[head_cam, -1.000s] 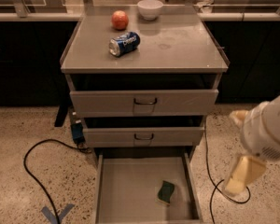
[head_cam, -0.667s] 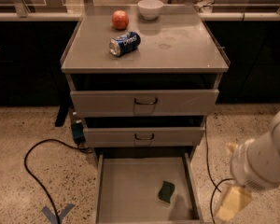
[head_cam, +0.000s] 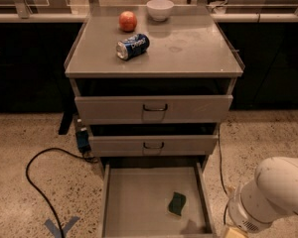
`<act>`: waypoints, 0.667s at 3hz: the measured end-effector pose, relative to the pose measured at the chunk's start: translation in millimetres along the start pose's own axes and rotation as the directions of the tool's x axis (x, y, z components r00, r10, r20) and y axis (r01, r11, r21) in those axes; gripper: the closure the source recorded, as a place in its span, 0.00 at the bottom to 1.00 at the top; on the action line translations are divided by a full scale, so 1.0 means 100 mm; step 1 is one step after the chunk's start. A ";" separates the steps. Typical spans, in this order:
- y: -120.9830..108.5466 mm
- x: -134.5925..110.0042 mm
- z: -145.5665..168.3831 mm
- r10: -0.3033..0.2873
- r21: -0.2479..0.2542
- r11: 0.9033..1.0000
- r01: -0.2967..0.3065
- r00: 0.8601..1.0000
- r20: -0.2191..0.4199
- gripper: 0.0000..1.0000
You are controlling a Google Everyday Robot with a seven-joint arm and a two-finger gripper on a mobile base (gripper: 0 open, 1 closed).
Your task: Pick sponge from bottom drawer and place on counter
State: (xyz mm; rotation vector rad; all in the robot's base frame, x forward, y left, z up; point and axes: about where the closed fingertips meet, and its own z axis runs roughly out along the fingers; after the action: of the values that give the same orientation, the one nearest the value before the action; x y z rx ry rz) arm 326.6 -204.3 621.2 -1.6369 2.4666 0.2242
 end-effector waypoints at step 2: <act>-0.37 -0.42 0.82 -0.079 0.008 0.997 0.079 0.996 0.033 0.00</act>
Offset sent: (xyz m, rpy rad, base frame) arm 0.1092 0.0812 -0.1414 0.0063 -0.0449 0.1613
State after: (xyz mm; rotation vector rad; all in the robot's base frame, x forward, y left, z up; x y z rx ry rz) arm 381.5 -163.0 549.3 -1.7103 2.3704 0.2304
